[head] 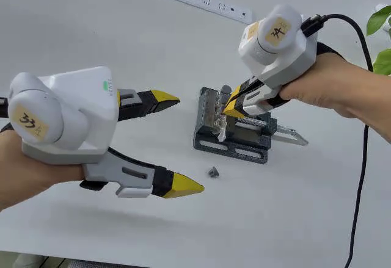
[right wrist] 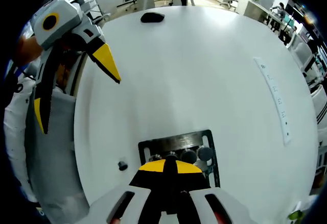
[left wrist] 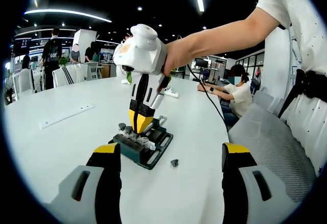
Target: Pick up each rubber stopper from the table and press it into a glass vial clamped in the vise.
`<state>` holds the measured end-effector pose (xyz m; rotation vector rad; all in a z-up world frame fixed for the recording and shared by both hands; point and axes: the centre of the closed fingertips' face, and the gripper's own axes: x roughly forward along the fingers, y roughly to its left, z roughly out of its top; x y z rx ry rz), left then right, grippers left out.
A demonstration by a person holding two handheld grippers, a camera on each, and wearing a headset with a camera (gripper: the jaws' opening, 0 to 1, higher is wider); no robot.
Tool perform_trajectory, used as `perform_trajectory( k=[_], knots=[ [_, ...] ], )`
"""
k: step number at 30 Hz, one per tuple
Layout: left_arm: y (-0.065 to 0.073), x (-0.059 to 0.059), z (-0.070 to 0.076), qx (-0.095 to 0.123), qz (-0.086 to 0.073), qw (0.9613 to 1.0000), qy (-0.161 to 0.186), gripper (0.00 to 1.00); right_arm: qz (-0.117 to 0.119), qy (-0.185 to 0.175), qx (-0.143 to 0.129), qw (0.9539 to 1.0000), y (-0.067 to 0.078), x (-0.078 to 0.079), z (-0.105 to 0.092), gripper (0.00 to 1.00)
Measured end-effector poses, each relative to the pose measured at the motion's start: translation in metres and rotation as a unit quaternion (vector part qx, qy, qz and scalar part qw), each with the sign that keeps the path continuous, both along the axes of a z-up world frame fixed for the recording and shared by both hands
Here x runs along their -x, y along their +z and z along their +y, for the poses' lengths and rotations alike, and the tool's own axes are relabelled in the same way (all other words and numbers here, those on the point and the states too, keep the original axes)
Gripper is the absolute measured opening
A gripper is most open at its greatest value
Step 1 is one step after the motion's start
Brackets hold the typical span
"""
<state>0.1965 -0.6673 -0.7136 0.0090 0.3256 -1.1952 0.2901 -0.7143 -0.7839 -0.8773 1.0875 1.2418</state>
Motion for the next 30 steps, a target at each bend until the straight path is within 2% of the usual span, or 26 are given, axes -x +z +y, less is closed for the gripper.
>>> perform_trajectory(
  k=[5, 13, 30],
  knots=[
    [0.0014, -0.0005, -0.0014, 0.003, -0.001, 1.0, 0.0, 0.8, -0.006, 0.013, 0.013, 0.9998, -0.0008, 0.0004, 0.0015, 0.01],
    [0.0015, 0.0004, -0.0014, 0.001, -0.002, 1.0, -0.001, 0.8, -0.004, 0.009, 0.014, 0.9999, -0.0013, 0.0024, 0.0014, 0.01],
    [0.0043, 0.0013, 0.0074, -0.014, -0.006, 0.9999, 0.006, 0.8, -0.007, -0.012, -0.02, 0.9997, 0.0005, 0.003, -0.0007, 0.03]
  ],
)
